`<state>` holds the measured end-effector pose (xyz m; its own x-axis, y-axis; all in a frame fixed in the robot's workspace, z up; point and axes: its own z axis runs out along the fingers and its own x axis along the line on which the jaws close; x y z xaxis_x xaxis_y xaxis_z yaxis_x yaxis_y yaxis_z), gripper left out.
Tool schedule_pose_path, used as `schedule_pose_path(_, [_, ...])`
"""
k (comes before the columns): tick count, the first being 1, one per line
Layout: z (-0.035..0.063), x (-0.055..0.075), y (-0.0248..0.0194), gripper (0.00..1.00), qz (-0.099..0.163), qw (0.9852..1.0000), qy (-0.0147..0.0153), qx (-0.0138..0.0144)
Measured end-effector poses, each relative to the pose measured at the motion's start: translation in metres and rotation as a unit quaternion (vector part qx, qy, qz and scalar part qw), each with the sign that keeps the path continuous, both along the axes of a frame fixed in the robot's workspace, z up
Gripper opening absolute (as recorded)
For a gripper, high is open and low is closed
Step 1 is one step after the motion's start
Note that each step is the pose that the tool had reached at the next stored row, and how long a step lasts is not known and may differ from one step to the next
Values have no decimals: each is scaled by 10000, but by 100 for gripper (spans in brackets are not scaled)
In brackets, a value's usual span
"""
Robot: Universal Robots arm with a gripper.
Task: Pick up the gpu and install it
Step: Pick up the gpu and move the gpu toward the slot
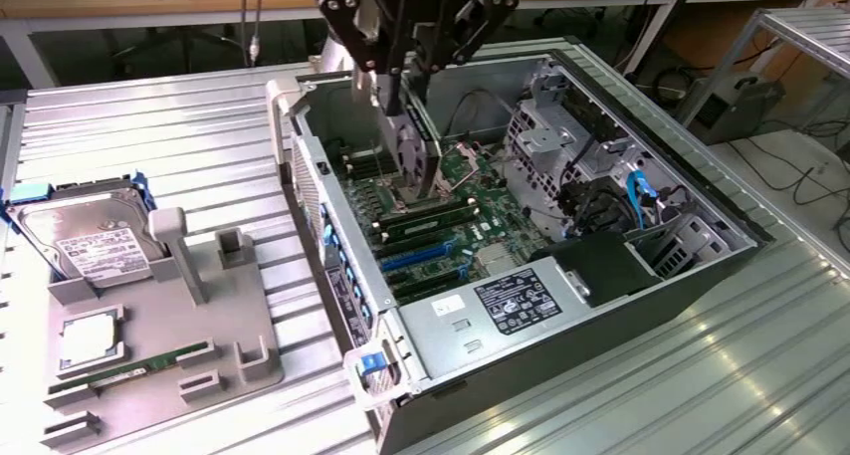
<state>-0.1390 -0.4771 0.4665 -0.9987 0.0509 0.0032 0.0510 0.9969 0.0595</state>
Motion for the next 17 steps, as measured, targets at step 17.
schedule_pose_path(17, [-353,853,220,26,6,10000,0,-62])
